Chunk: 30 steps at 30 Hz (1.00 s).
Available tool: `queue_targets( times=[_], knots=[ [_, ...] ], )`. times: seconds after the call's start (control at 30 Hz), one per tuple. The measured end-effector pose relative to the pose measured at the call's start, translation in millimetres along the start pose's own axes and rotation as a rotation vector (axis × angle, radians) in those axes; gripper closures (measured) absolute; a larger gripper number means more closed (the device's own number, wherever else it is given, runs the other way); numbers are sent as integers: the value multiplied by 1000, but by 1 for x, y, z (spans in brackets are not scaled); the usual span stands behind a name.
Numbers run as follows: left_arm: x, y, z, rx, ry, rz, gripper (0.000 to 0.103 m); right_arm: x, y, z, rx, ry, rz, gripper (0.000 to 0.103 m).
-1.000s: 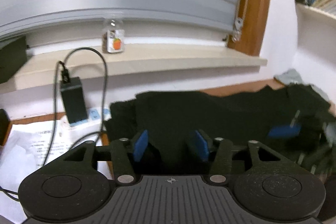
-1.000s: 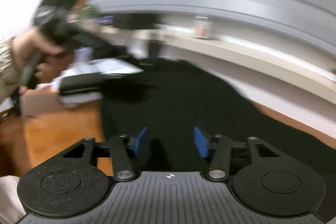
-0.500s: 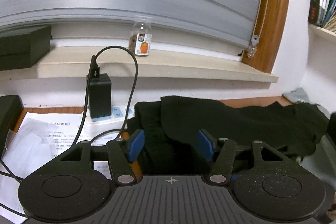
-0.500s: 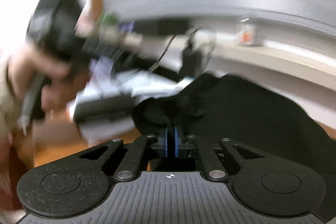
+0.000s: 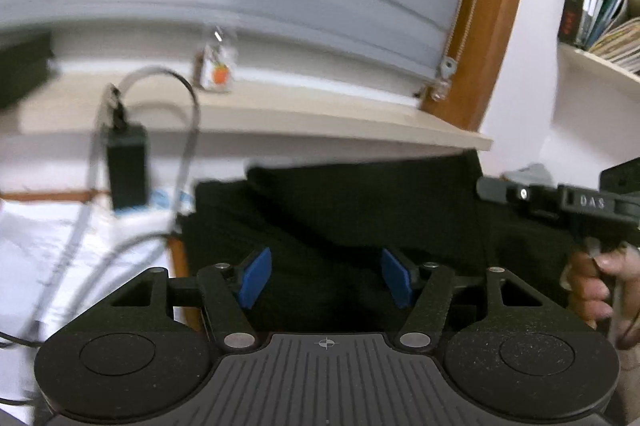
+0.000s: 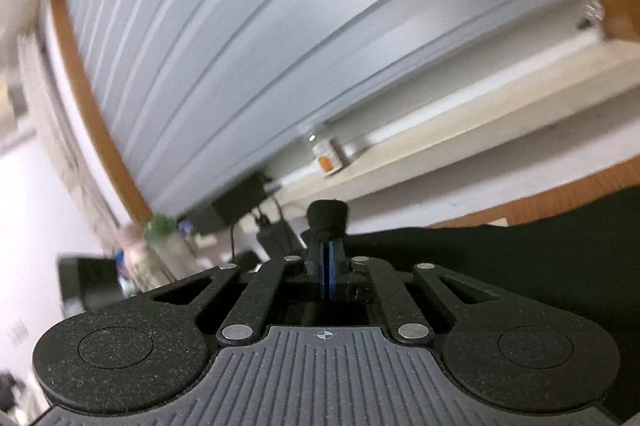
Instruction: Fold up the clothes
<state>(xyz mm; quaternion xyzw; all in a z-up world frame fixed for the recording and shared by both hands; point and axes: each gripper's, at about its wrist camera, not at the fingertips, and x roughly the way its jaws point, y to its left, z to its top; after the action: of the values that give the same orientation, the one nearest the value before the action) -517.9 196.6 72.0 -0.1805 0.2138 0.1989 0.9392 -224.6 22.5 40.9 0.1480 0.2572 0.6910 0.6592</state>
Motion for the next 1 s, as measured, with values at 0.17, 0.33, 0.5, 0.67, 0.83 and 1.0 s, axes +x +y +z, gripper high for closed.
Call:
queue_targets(
  times=[0.17,0.33,0.5,0.67,0.83,1.0],
  knots=[
    [39,1,13,-62,37,-4,38,2,-3,6,20,-20,34,100],
    [29,46,14,-341,-11,-99,34,18,29,-11,-67,49,102,100],
    [23,72,1,-483,7,-176,29,39,51,-38,-175,146,103,100],
    [29,78,-4,-574,20,-265,24,47,54,-47,-190,158,102,100],
    [37,75,-1,-604,15,-280,23,38,62,-49,-223,152,106,100],
    [37,65,8,-518,25,-170,96,45,77,-52,-271,167,118,101]
  ],
)
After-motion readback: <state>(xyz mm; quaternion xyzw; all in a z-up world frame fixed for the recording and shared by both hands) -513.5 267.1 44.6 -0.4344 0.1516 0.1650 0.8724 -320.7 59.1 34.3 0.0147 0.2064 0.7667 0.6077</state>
